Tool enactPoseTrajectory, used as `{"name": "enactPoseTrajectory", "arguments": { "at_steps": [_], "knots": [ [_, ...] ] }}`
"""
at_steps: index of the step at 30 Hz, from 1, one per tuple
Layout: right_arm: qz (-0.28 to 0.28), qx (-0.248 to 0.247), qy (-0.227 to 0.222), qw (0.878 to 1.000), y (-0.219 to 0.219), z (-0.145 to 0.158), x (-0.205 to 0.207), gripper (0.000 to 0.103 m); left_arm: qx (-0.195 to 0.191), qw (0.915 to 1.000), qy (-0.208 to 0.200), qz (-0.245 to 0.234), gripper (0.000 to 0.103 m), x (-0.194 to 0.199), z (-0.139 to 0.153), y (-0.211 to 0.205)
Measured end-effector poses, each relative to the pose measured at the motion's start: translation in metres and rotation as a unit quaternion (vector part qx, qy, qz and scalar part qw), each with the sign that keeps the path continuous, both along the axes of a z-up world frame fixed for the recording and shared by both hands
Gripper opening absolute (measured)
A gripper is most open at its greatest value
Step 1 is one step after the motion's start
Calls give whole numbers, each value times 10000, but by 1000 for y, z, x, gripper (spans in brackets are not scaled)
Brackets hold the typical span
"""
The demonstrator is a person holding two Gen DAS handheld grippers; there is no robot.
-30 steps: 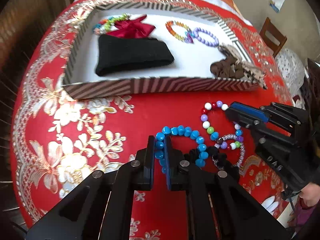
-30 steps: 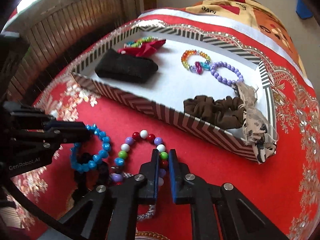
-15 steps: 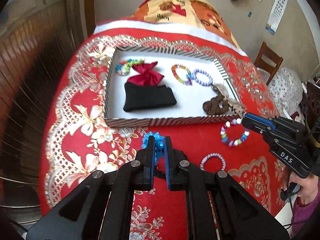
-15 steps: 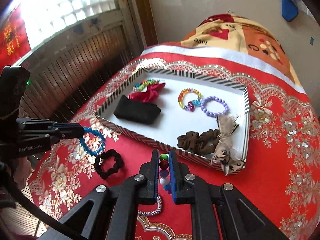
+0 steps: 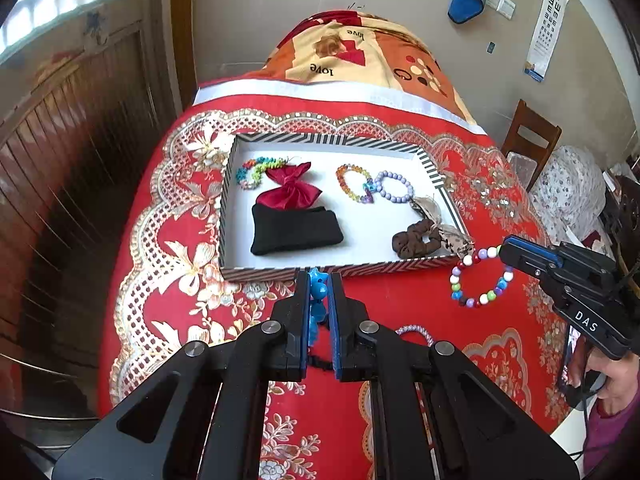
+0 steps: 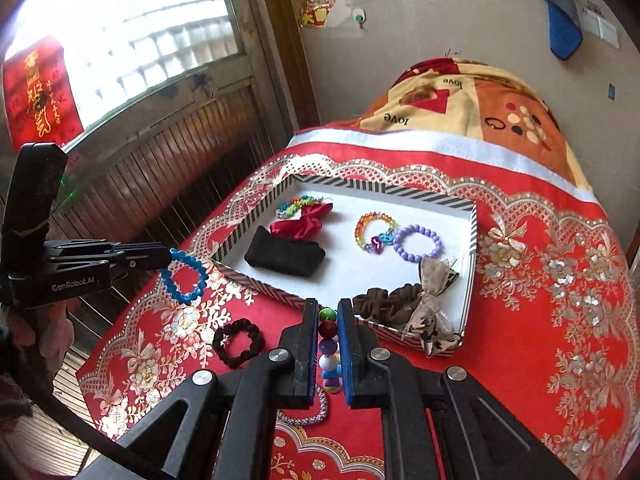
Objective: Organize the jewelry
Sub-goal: 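Carry both bracelets into the box and open both tools beside the other bracelets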
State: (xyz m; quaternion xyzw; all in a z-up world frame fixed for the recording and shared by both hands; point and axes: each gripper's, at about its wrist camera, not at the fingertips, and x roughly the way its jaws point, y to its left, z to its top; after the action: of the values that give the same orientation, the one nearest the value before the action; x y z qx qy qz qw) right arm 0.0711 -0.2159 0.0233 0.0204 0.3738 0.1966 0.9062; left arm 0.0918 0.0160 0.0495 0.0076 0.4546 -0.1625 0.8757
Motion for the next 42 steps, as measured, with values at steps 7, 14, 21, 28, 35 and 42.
{"name": "enactPoseTrajectory", "arguments": {
  "at_steps": [7,14,21,28,35,42],
  "knots": [
    [-53,-24,-59,10000,-6,6,0,9,71,9999,-108,-102,7,7,6,-15],
    [-163,-34,-80,9998,-13,9,9,9,166,9995,-212,-184,7,20,10,-30],
    [-261,-21,-62,9996,-19,7,23,9,286,9991,-199,-253,7,38,5,-42],
    [-364,-59,-23,9993,-27,5,42,9,366,9987,-139,-323,7,59,-4,-54],
    [-464,-78,69,9989,-37,0,61,9,384,9985,-39,-384,7,79,-13,-68],
    [-517,161,225,9983,-48,-6,79,9,350,9983,121,-440,7,95,-25,-83]
  ]
}}
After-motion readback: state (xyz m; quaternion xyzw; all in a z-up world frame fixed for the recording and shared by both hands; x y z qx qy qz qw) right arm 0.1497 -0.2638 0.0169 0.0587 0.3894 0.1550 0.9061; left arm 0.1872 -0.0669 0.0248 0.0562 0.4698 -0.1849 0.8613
